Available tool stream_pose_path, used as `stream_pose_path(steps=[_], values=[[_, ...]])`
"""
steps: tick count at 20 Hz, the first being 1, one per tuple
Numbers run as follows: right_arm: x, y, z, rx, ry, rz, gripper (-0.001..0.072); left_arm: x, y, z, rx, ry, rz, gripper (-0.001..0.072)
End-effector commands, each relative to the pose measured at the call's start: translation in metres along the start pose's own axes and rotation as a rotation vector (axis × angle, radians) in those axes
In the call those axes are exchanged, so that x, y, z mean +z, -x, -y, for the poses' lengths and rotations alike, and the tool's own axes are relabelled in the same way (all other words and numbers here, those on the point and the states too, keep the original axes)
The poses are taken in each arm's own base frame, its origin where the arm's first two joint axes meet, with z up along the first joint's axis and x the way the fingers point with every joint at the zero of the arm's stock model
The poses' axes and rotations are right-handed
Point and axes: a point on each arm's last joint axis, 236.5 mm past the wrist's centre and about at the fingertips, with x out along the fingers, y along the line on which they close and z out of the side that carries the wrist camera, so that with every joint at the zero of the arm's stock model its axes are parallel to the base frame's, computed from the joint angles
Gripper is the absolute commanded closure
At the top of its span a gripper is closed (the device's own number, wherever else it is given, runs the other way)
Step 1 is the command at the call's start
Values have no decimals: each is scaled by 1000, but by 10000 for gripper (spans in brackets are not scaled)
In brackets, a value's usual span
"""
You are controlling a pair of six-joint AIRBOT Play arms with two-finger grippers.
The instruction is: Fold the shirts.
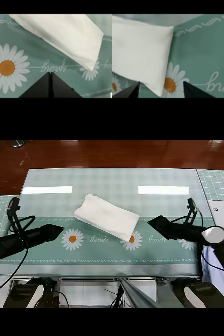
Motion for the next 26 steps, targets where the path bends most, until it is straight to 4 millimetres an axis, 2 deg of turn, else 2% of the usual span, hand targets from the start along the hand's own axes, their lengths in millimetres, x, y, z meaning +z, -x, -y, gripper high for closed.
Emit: stream_pose_path(steps=[1,3,5,6,8,12,13,15,16,18,19,21,24,26], values=[[-21,-40,29,-8,-113,-107,94,-13,-16,0,-4,4,-83,685],[-29,-63,29,-16,-117,-247,93,-23,-25,2,-6,-2,-135,685],[-34,-80,8,84,-126,-352,93,-33,-32,6,-15,-10,-182,685],[-32,-87,-1,132,-160,-373,94,-37,-34,9,-24,-16,-200,685],[-29,-99,-5,145,-197,-379,94,-44,-36,15,-38,-36,-222,685],[-45,-123,-22,116,-86,-447,95,-40,-38,20,-47,-51,-201,685],[-43,-128,-27,117,-58,-453,170,-38,-38,20,-47,-50,-190,685],[-40,-132,-40,131,57,-467,687,-37,-39,20,-47,-50,-185,685],[-37,-130,-49,137,126,-475,687,-37,-39,20,-47,-51,-185,685],[-27,-116,-77,161,239,-510,687,-37,-39,20,-47,-51,-184,685],[-15,-107,-93,159,299,-502,687,-37,-39,20,-47,-51,-184,685],[23,-78,-129,118,422,-424,687,-34,-39,20,-47,-51,-173,685],[91,-10,-180,54,537,-242,687,-34,-39,20,-47,-50,-173,685],[127,45,-194,6,537,-161,687,-34,-39,20,-47,-50,-173,685]])
